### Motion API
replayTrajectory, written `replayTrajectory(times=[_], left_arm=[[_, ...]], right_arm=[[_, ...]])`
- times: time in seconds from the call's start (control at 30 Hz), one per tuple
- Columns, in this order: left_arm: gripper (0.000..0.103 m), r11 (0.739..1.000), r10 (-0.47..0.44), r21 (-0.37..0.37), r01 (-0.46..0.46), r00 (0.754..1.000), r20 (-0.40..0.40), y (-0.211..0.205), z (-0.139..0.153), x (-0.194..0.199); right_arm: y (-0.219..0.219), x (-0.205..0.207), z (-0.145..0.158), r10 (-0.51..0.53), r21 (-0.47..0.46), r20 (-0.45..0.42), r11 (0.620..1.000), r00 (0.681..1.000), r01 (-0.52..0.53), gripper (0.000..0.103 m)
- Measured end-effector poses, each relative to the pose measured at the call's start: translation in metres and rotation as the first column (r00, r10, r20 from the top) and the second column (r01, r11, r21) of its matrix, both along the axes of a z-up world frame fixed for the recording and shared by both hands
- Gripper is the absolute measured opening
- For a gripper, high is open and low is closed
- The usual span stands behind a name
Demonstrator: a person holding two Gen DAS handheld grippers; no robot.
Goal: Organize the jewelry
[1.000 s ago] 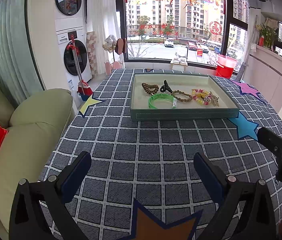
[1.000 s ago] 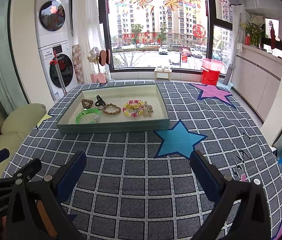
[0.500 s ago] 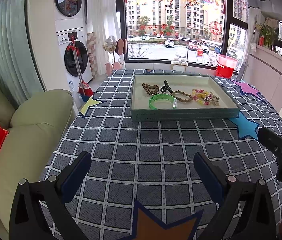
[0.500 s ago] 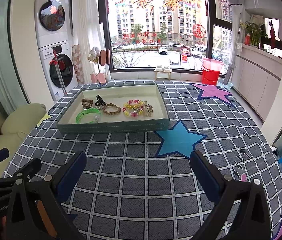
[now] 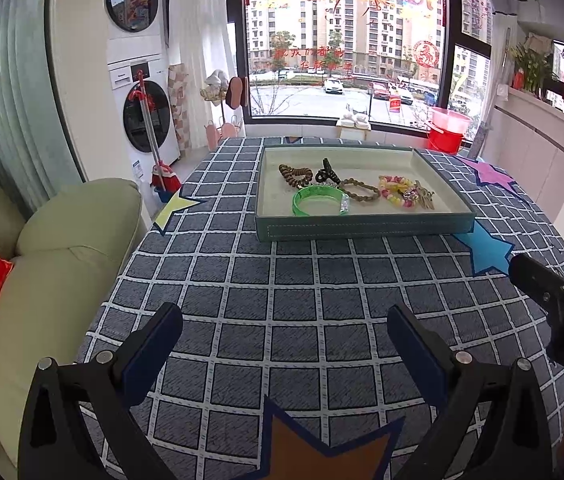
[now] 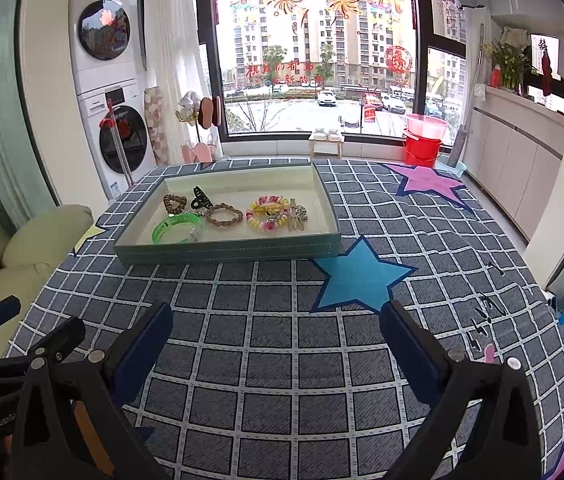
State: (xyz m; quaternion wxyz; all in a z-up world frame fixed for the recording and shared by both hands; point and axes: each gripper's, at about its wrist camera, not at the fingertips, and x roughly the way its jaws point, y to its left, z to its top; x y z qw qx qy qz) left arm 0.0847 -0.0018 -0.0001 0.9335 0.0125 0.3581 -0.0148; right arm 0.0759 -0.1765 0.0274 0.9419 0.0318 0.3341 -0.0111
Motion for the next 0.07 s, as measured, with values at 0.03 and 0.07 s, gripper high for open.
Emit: replayTrajectory(times=[0.03,0.07], left_arm=[[0.103,1.000,-0.005,0.001,0.005,1.000,0.001,0.0003,0.0004,0.0001],[0.103,1.000,-0.005,0.004,0.005,1.000,0.001,-0.0002,0.0002,-0.0001]], right_arm=[[-0.0001,-0.0001,-0.0002,0.000,0.000,0.000,1.000,1.000,0.000,0.103],[0.0001,-0.0005,-0.0003,-0.001,0.001,-0.001,1.000,1.000,0.001,0.103]])
